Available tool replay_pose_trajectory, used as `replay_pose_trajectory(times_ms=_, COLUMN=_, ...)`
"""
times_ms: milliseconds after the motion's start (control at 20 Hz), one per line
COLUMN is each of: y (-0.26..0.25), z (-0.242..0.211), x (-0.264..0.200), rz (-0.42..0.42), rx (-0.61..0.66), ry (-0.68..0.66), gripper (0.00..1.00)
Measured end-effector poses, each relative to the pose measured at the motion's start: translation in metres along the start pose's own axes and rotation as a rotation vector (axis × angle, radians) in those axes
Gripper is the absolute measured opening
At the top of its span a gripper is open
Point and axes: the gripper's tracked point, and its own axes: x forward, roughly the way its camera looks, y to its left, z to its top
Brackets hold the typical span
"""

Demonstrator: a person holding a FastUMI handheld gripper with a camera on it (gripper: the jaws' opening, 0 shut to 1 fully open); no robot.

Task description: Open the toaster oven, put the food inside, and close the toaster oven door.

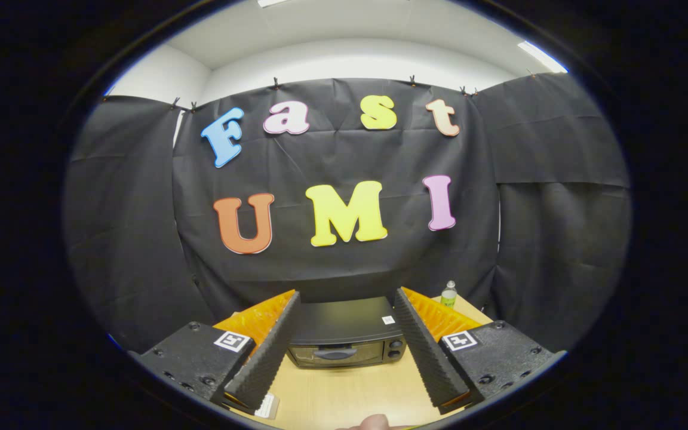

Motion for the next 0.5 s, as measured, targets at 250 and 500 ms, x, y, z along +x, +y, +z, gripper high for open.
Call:
replay_pose_trajectory(times_ms=250, y=-0.0013, z=-0.0020, x=0.0028, rz=0.007, rx=0.010, ry=0.011, gripper=1.00)
replay_pose_trajectory(times_ms=500, y=-0.0011, z=0.0016, x=0.0066, rz=0.008, rx=0.010, ry=0.006, gripper=1.00)
